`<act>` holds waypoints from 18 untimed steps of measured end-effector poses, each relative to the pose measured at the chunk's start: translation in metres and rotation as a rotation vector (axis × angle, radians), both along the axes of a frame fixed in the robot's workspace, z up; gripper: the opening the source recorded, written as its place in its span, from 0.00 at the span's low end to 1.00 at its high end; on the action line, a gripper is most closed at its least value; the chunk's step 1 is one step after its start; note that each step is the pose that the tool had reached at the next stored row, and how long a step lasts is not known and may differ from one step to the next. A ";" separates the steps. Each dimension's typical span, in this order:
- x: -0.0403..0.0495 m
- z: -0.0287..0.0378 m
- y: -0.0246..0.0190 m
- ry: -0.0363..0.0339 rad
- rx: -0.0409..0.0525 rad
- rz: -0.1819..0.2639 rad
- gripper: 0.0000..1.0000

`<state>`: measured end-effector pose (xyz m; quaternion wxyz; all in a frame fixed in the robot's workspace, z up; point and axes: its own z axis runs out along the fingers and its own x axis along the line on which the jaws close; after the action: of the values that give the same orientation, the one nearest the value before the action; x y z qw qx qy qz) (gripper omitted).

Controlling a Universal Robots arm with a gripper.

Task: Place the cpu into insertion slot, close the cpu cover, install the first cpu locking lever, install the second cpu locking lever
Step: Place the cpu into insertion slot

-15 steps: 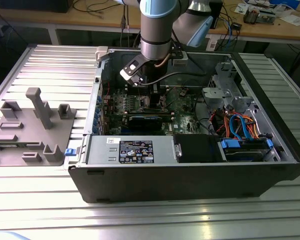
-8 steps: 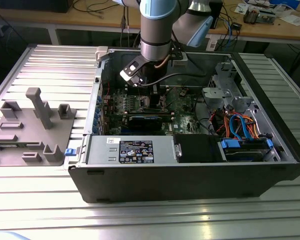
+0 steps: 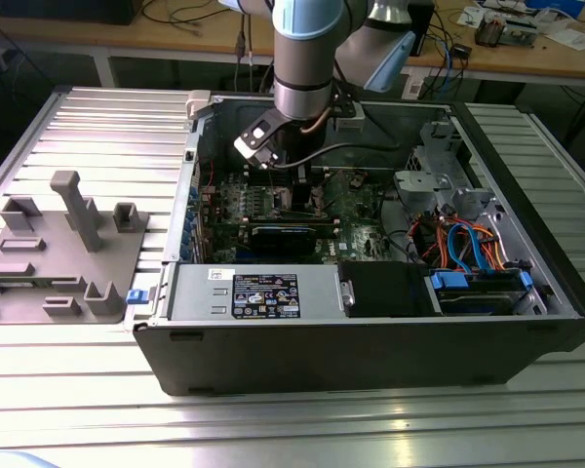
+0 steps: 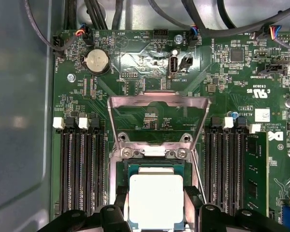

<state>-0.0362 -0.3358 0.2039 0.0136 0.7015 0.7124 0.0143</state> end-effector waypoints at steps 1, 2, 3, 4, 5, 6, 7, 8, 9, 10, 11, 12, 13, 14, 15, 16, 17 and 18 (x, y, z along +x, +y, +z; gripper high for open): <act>0.0000 -0.0004 0.0002 0.0000 0.0000 0.000 0.54; 0.0000 -0.0010 0.0006 0.0001 -0.0001 0.000 0.54; 0.0000 -0.0017 0.0013 0.0000 0.0000 0.000 0.54; 0.0000 -0.0021 0.0016 0.0000 0.0000 0.000 0.54; 0.0000 -0.0024 0.0019 -0.0001 0.0000 0.000 0.54; 0.0000 -0.0028 0.0021 -0.0001 0.0002 -0.001 0.54; 0.0000 -0.0032 0.0022 0.0000 0.0002 -0.002 0.54; 0.0000 -0.0034 0.0022 0.0000 0.0000 -0.004 0.54; 0.0000 -0.0037 0.0022 0.0000 -0.0001 -0.004 0.54; 0.0000 -0.0041 0.0022 0.0001 -0.0002 -0.005 0.54; 0.0000 -0.0044 0.0022 0.0002 -0.0004 -0.006 0.54; 0.0000 -0.0047 0.0021 0.0003 -0.0006 -0.007 0.54; 0.0000 -0.0050 0.0021 0.0002 -0.0010 -0.008 0.54; -0.0001 -0.0052 0.0021 0.0001 -0.0007 -0.008 0.54; 0.0000 -0.0054 0.0022 0.0002 -0.0003 -0.009 0.54; 0.0000 -0.0055 0.0022 0.0001 -0.0001 -0.009 0.54; 0.0000 -0.0055 0.0022 0.0000 0.0000 -0.009 0.54; 0.0000 -0.0055 0.0022 0.0000 0.0000 -0.009 0.54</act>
<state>-0.0362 -0.3336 0.1984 0.0137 0.7046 0.7093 0.0142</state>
